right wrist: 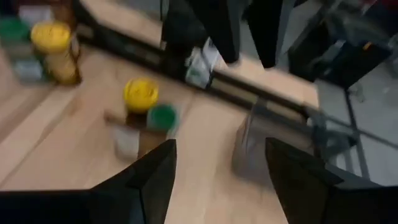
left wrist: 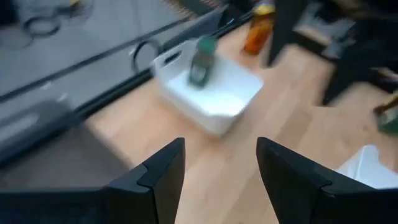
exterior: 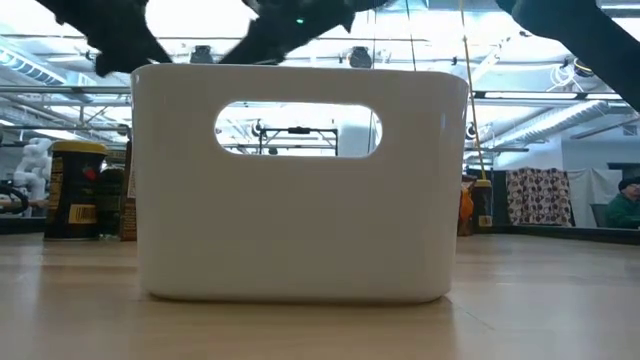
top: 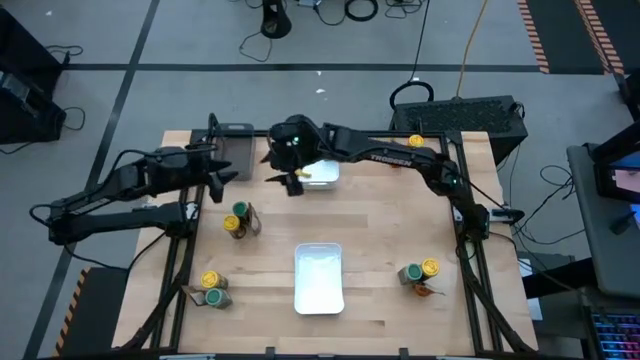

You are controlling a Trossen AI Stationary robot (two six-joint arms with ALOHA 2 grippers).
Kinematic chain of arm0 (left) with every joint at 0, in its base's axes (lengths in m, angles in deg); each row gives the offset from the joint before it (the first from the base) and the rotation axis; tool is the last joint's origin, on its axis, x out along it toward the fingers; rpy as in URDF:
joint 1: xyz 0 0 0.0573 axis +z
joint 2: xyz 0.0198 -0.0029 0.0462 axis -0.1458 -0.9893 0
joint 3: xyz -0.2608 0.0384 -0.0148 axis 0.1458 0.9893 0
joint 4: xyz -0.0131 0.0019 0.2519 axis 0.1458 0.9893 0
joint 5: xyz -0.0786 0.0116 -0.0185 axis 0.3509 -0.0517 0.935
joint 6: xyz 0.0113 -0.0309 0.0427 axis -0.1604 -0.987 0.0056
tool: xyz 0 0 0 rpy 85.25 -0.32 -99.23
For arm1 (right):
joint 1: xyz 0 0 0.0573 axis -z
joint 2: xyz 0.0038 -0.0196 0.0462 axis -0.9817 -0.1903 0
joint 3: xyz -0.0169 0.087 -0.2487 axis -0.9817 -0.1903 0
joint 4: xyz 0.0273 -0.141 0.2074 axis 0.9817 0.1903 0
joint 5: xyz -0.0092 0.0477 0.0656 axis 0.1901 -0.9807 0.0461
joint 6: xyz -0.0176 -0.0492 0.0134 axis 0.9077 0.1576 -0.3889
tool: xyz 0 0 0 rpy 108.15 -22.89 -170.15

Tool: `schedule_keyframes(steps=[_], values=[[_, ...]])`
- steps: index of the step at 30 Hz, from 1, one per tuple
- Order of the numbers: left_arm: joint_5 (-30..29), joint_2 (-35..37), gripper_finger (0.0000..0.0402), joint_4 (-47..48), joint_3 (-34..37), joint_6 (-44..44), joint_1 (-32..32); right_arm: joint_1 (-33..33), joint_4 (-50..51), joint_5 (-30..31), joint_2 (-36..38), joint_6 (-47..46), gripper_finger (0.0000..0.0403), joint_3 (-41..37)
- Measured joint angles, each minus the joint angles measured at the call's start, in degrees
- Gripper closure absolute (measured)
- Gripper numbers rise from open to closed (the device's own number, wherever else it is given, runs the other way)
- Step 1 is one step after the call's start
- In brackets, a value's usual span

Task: Sort spices by type
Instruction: Put the top left green spice bottle into the top white bin

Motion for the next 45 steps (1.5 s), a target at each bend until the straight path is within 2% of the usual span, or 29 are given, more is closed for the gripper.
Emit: schedule_keyframes(steps=[5, 9, 16, 18, 26, 33, 39, 42, 45], values=[[2.34, -2.24, 0.0199, 14.52, -5.07, -4.54, -0.14, -2.53, -13.86, -1.5, -3.41, -7.5, 0.0174, 0.15], [2.78, -3.58, 0.0199, 21.06, -6.98, -4.93, -0.15, -3.5, -20.67, -0.96, -7.74, -10.74, 0.0174, -0.06], [2.87, -3.98, 0.0199, 22.58, -7.45, -4.84, -0.15, -3.86, -26.49, 1.68, -11.32, -16.92, 0.0174, 0.15], [2.87, -4.03, 0.0199, 22.62, -7.44, -4.51, -0.15, -4.42, -25.14, 3.87, -12.6, -16.15, 0.0174, -0.04], [3.08, -4.2, 0.0199, 23.65, -7.29, -4.42, -0.15, -5.9, -25.49, 3.56, -12.65, -15.11, 0.0174, 0.13], [3.86, -5.0, 0.0199, 23.65, -5.17, -2.98, -0.15, -5.64, -22.0, 3.61, -14.61, -13.06, 0.0174, -0.02], [9.77, -9.98, 0.0199, 21.53, -4.52, -0.25, -0.46, -3.52, -13.11, 3.16, -12.25, -11.26, 0.0174, -0.07], [10.41, -13.85, 0.0199, 20.37, -4.52, 1.75, -1.1, -1.75, -9.25, 2.87, -9.95, -11.27, 0.0174, -0.04], [10.45, -17.82, 0.0199, 20.39, -4.48, 4.21, -1.73, 0.34, -5.41, -0.53, -8.28, -11.26, 0.0174, 0.0]])
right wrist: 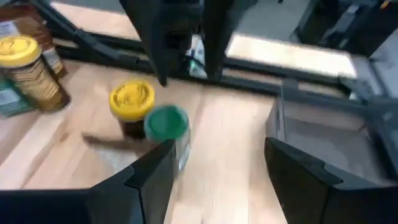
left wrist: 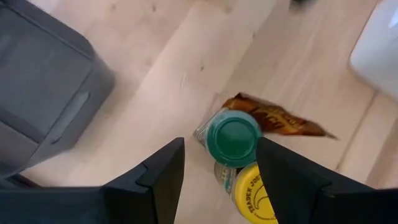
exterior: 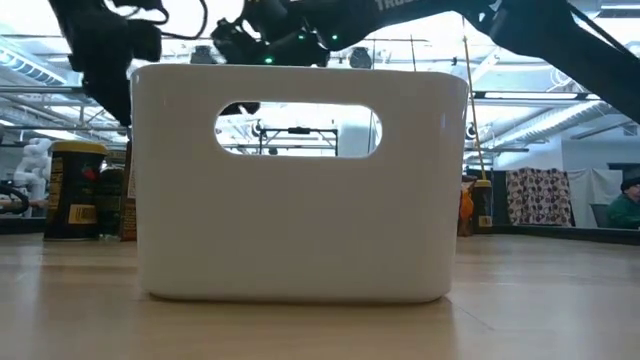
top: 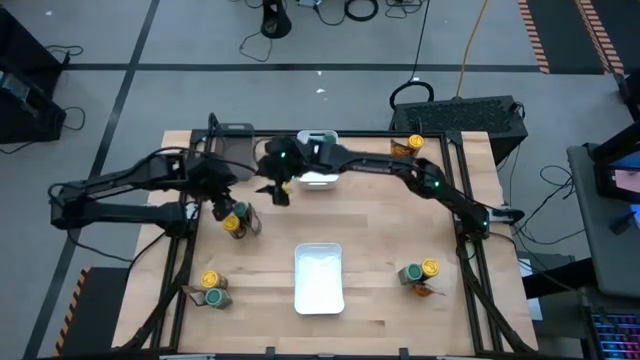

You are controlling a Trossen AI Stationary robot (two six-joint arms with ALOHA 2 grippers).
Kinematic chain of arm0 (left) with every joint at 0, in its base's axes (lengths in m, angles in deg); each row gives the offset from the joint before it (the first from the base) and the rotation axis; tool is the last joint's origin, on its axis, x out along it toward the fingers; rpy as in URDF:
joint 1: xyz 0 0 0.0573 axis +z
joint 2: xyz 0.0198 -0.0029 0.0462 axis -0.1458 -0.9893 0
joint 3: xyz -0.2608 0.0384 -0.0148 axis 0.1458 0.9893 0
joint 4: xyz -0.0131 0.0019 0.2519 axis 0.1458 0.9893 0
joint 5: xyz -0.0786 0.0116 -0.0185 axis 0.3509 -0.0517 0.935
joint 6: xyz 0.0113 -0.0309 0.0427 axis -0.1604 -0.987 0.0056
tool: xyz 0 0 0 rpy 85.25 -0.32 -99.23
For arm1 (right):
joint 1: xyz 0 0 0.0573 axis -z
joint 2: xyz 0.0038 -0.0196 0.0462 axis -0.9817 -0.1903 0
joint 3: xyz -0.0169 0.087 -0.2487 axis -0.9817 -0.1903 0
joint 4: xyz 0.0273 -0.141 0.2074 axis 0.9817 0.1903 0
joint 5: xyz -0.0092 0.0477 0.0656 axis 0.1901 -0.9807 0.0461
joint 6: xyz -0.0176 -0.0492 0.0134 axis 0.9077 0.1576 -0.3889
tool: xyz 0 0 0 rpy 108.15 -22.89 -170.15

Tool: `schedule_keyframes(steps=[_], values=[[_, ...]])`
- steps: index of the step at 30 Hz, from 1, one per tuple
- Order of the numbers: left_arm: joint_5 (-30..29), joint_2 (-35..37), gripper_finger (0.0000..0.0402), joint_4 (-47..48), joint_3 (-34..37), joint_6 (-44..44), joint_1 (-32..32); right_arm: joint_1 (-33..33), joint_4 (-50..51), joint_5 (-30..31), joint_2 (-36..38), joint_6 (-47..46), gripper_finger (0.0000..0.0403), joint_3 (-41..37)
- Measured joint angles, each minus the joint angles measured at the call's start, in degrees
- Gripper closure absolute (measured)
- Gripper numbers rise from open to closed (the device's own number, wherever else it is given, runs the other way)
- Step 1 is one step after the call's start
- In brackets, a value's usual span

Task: Sort spices by type
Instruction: Put the top left green spice bottle into the top white bin

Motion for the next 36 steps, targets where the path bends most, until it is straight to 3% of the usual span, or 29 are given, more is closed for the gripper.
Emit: schedule_keyframes(steps=[10, 20, 29, 36], values=[[0.04, -8.87, 0.0199, -0.94, 0.0, 4.98, -2.67, 6.46, 13.28, -9.64, 5.16, 1.01, 0.0174, 0.0], [-0.12, -13.14, 0.0199, -1.88, 0.0, 13.95, -3.66, 9.18, 17.39, -9.84, 10.65, 3.68, 0.0174, 0.0], [2.75, -14.44, 0.0197, -1.9, -0.02, 17.54, -3.66, 10.04, 17.98, -9.66, 10.63, 3.89, 0.0174, 0.0], [2.73, -14.47, 0.0157, -1.93, -0.02, 17.94, -3.66, 10.01, 18.02, -9.58, 10.41, 3.96, 0.0174, 0.0]])
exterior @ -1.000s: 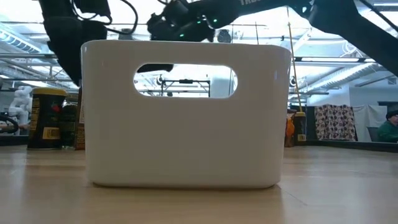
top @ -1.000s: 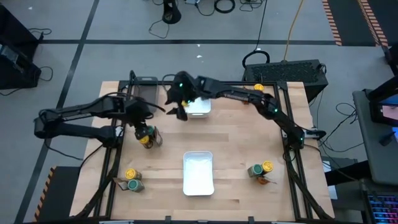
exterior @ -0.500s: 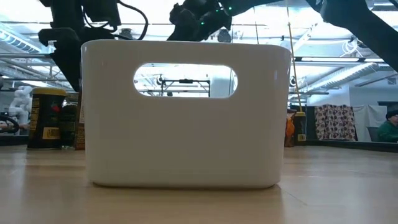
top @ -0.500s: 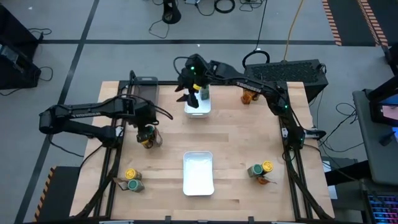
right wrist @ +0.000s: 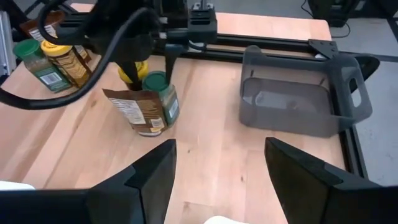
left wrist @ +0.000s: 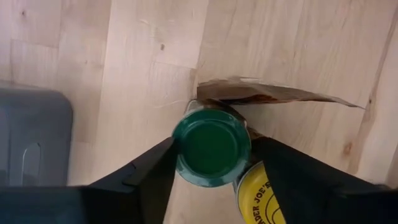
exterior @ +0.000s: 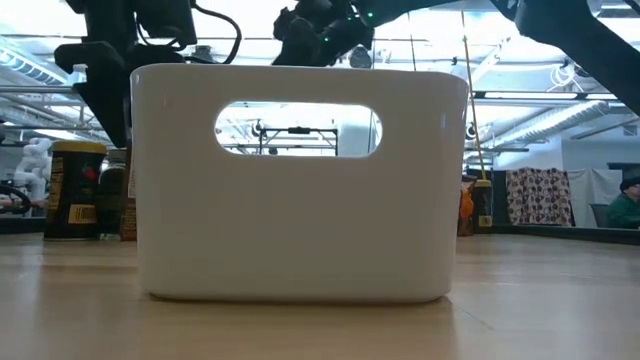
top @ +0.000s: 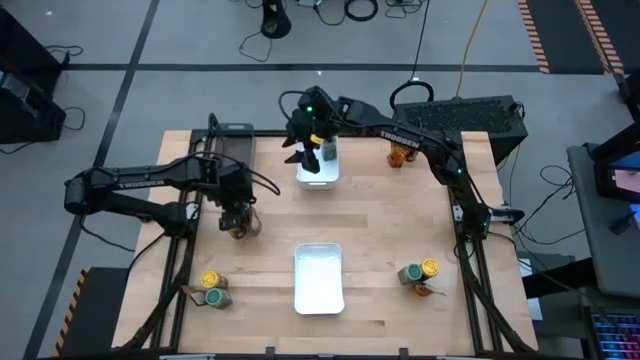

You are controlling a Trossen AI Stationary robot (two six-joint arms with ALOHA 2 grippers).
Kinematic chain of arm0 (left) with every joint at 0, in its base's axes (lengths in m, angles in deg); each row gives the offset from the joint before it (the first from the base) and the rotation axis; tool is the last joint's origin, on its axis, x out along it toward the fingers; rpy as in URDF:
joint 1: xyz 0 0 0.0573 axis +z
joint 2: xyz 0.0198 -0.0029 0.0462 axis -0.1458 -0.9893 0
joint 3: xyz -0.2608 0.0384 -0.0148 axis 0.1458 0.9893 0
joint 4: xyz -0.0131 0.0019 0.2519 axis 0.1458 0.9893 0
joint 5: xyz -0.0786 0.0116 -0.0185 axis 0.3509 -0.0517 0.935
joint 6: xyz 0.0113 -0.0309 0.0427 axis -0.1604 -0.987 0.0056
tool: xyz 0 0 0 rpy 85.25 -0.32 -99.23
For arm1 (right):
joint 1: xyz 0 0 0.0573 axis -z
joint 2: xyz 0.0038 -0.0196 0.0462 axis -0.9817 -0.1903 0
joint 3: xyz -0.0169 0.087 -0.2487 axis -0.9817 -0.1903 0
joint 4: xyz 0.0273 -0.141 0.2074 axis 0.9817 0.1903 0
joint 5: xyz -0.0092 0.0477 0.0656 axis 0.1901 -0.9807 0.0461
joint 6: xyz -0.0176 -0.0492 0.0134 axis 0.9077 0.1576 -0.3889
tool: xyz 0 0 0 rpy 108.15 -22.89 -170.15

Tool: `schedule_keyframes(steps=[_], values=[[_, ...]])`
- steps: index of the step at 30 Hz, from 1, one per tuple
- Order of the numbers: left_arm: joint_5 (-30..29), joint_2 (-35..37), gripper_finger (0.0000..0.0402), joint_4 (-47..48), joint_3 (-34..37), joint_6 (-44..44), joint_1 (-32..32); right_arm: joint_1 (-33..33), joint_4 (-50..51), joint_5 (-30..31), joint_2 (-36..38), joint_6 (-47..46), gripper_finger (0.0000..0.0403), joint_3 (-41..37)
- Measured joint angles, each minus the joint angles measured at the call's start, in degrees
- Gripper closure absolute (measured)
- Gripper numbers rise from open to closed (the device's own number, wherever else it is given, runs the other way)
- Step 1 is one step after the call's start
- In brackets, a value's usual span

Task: Sort spices by type
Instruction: Put the top left green spice bottle into the top white bin

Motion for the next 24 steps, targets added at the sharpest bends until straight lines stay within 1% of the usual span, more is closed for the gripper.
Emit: schedule_keyframes(steps=[5, 8, 14, 24], values=[[-0.14, -0.02, 0.0115, -0.09, 0.0, -0.03, 0.0, 0.04, 0.04, 0.01, -0.02, 0.13, 0.0174, 0.0], [0.09, -0.04, 0.01, -0.11, 0.0, -0.03, 0.0, 0.07, 0.02, 0.01, -0.02, 0.11, 0.0174, 0.0], [0.09, -0.07, 0.0098, -0.31, -0.15, 1.06, 0.0, 0.03, 0.02, 0.01, -0.02, 0.09, 0.0174, 0.0], [-0.24, -0.07, 0.0098, -0.39, -2.73, 3.35, 0.0, 0.04, 0.11, 0.01, -0.04, -0.09, 0.0174, 0.0]])
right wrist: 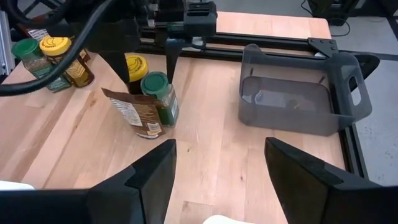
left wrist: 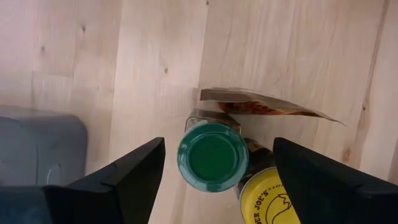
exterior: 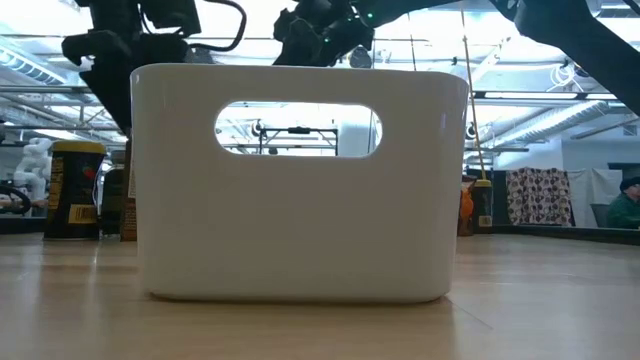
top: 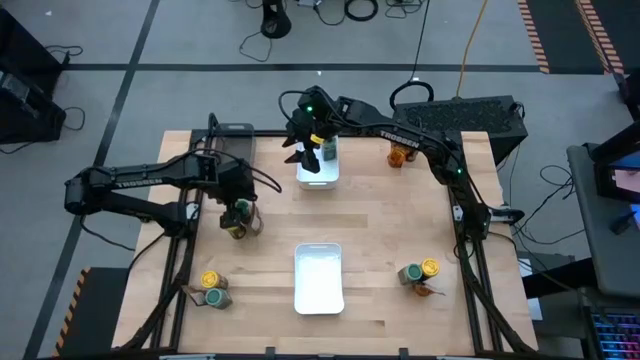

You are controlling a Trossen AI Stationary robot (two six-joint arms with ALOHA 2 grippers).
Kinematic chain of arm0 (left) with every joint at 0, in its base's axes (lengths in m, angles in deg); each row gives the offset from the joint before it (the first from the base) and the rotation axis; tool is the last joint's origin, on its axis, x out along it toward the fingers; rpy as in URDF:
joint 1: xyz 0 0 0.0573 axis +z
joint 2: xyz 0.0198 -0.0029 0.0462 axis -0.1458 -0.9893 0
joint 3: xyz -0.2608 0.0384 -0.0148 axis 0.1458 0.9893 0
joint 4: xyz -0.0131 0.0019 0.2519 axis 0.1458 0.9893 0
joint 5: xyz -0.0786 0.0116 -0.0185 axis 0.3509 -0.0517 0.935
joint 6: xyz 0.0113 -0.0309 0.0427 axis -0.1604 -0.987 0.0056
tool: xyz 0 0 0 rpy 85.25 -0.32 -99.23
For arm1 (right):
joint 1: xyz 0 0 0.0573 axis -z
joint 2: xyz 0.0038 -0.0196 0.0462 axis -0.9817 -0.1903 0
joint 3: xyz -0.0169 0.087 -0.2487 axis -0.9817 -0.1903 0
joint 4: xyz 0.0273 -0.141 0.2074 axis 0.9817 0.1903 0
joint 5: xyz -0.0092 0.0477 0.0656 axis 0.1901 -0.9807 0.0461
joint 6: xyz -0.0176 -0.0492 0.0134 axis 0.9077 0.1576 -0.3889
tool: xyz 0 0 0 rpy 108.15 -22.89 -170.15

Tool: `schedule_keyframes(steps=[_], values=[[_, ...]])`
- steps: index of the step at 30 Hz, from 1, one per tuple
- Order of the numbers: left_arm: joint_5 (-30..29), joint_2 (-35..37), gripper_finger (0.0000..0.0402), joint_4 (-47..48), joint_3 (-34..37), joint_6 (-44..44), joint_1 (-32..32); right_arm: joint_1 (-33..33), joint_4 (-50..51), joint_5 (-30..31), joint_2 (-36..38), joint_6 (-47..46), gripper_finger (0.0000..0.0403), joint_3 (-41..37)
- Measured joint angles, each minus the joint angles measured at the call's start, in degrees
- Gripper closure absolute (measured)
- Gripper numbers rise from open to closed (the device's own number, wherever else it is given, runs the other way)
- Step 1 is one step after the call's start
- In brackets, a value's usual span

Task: Sort spices by type
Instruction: Put the top left green spice bottle into the top white bin

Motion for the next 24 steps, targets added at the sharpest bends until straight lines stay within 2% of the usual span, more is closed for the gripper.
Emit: schedule_keyframes(steps=[7, 24], values=[[-0.14, 0.0, 0.0098, -0.17, 0.07, 0.0, 0.0, 0.02, 0.42, 0.48, -0.02, 0.04, 0.0174, 0.0], [-1.09, -0.42, 0.0098, -4.8, 6.28, 1.07, 0.11, 0.04, 0.46, 0.48, -0.02, 0.04, 0.0174, 0.0]])
